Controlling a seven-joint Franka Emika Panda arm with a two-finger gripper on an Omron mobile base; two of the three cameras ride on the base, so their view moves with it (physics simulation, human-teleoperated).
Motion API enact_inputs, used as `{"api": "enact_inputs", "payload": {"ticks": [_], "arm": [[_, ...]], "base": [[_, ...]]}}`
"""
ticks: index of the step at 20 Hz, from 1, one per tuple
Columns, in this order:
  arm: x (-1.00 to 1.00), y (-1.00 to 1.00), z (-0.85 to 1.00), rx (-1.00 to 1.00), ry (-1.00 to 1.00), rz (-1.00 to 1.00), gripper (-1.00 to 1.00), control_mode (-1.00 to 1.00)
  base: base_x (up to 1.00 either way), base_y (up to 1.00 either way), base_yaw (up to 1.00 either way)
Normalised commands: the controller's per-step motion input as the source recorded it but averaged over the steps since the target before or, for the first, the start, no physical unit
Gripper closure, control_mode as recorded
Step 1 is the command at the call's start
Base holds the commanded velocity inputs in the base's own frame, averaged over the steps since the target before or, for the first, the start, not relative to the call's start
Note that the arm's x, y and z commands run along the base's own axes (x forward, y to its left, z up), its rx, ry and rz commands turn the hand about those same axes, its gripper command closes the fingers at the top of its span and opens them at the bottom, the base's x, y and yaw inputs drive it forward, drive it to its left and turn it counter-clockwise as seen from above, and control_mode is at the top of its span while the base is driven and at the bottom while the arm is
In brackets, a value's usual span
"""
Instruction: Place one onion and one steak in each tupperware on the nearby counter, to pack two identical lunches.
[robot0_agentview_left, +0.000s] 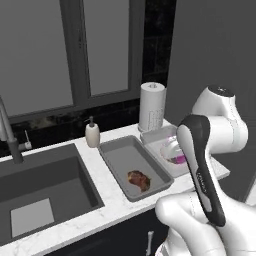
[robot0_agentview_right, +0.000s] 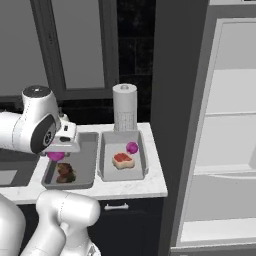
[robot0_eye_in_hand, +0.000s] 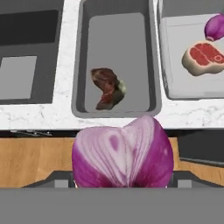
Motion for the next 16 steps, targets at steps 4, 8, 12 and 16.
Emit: {"api": "enact_inputs", "payload": {"ticks": [4, 8, 12, 16], "arm": [[1.00, 0.67, -1.00, 0.05, 0.07, 0.00, 1.00, -1.00], [1.00, 0.58, -1.00, 0.03, 0.01, 0.00, 1.00, -1.00], [1.00, 0.28, -0.42, -0.01, 0.00, 0.00, 1.00, -1.00], [0.65, 0.10, 0.02, -0.06, 0.07, 0.00, 1.00, -1.00]], "base": [[0.00, 0.00, 0.00], [0.00, 0.00, 0.00], [0.00, 0.00, 0.00], [0.00, 0.00, 0.00]]}}
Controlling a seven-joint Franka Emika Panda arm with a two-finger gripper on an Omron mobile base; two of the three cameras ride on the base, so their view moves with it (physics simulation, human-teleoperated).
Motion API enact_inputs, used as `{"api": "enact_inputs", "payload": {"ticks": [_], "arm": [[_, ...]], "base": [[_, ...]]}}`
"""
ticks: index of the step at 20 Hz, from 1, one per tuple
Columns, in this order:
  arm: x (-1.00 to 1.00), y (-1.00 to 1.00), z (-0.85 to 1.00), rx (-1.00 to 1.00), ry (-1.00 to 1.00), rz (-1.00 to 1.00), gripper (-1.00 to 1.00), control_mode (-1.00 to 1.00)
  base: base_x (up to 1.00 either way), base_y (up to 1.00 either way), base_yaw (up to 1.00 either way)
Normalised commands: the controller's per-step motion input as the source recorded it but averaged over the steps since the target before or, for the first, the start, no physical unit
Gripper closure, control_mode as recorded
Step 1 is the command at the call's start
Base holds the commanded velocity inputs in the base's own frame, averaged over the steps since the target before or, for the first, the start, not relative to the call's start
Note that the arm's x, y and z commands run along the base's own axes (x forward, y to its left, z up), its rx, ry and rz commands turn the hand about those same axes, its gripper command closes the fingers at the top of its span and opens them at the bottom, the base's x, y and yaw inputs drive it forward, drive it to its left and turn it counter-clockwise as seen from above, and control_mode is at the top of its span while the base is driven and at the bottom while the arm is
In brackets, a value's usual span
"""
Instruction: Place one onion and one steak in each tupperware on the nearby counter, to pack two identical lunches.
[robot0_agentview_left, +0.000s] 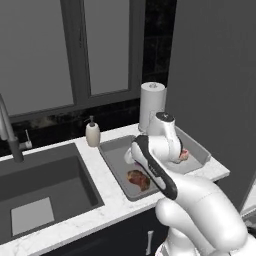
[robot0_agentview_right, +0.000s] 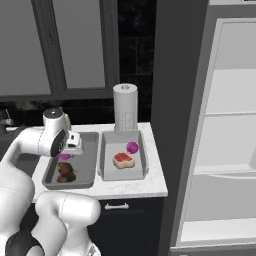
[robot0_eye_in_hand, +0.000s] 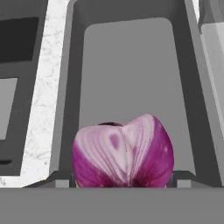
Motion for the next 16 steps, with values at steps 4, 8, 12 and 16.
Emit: {"api": "enact_inputs", "payload": {"ticks": [4, 8, 12, 16], "arm": [[0.63, 0.09, 0.01, -0.08, 0.20, 0.00, 1.00, -1.00], [0.31, 0.01, -0.12, -0.06, 0.18, 0.00, 1.00, -1.00], [0.02, 0.00, -0.31, 0.00, 0.05, 0.00, 1.00, -1.00], [0.10, 0.03, -0.74, 0.00, 0.00, 0.00, 1.00, -1.00]], "base": [[0.00, 0.00, 0.00], [0.00, 0.00, 0.00], [0.00, 0.00, 0.00], [0.00, 0.00, 0.00]]}}
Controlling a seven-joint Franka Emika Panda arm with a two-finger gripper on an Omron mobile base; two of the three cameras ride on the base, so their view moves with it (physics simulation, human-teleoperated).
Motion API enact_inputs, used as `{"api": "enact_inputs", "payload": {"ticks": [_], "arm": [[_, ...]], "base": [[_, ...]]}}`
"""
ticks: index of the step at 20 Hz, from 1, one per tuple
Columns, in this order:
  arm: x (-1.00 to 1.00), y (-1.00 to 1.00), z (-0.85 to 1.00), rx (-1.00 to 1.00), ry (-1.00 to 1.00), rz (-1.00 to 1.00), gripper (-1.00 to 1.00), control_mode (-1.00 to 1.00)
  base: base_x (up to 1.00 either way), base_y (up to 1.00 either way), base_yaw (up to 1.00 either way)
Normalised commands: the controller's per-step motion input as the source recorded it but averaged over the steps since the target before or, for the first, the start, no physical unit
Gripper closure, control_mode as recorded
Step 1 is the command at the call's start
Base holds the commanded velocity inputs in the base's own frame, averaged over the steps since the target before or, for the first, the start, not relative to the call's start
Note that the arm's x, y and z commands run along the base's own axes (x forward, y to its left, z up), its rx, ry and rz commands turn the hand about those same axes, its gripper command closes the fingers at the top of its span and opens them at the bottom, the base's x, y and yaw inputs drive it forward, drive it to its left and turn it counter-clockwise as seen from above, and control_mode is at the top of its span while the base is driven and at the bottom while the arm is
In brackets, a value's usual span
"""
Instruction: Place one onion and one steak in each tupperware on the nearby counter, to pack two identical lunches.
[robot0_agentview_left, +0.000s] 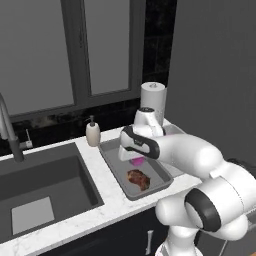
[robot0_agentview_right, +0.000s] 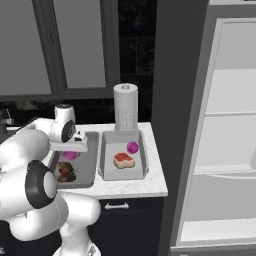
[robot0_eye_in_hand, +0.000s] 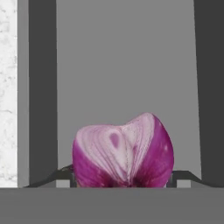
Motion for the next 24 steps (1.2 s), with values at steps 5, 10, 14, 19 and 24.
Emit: {"api": "enact_inputs", "payload": {"ticks": [5, 10, 14, 19, 24], "arm": [[0.03, 0.03, -0.32, 0.00, 0.00, 0.00, 1.00, -1.00], [0.05, 0.07, 0.02, 0.00, 0.00, 0.00, -1.00, -1.00], [0.04, 0.03, 0.20, -0.04, 0.00, 0.00, -1.00, -1.00], [0.00, 0.06, 0.36, -0.07, 0.00, 0.00, -1.00, -1.00], [-0.10, 0.00, 0.55, -0.06, 0.00, 0.00, -1.00, -1.00]], "base": [[0.00, 0.00, 0.00], [0.00, 0.00, 0.00], [0.00, 0.00, 0.00], [0.00, 0.00, 0.00], [0.00, 0.00, 0.00]]}}
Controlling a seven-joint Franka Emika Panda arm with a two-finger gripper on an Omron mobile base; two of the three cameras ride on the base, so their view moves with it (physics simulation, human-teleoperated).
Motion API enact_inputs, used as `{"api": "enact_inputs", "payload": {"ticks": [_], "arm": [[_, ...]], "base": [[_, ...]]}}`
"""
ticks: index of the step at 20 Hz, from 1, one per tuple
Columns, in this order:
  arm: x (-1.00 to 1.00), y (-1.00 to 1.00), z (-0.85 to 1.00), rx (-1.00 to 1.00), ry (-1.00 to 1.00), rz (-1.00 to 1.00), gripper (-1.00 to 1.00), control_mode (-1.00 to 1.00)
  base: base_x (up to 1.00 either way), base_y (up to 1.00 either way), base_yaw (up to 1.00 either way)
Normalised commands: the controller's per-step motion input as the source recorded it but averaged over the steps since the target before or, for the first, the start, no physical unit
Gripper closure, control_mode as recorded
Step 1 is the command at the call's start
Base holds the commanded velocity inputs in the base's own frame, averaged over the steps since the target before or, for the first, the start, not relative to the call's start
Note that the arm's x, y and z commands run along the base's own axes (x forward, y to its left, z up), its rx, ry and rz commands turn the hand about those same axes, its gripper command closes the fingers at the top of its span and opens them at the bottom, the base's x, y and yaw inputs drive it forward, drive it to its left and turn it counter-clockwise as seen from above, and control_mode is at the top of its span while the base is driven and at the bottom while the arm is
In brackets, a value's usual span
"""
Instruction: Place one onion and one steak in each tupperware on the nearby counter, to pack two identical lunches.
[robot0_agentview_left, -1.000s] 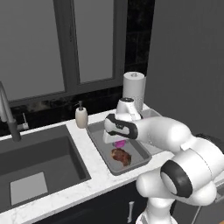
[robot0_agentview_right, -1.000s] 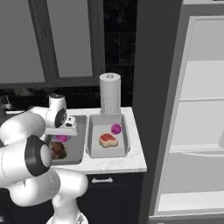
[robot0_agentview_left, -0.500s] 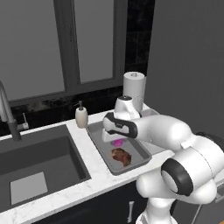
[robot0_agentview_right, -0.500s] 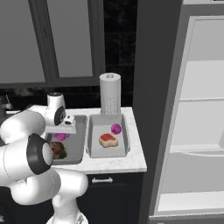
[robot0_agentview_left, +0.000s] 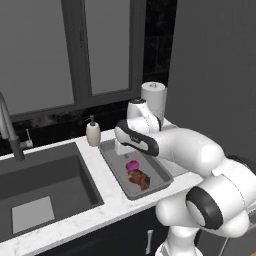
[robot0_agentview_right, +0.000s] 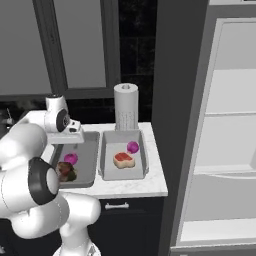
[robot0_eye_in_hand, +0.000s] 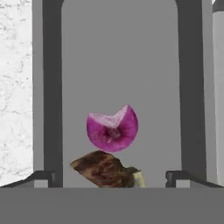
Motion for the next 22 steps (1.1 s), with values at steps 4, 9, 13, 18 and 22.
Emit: {"api": "enact_inputs", "payload": {"ticks": [4, 9, 13, 18, 22], "arm": [[-0.60, -0.06, 0.29, 0.00, 0.00, 0.00, -1.00, -1.00], [-0.80, -0.48, 0.21, 0.03, 0.00, 0.00, -1.00, -1.00], [-0.85, -0.56, 0.28, 0.04, 0.00, 0.00, -1.00, -1.00], [-0.76, -0.33, 0.62, 0.01, 0.00, 0.00, -1.00, -1.00], [-0.56, -0.17, 1.00, 0.01, -0.05, 0.00, -1.00, -1.00]], "base": [[0.00, 0.00, 0.00], [0.00, 0.00, 0.00], [0.00, 0.00, 0.00], [0.00, 0.00, 0.00], [0.00, 0.00, 0.00]]}}
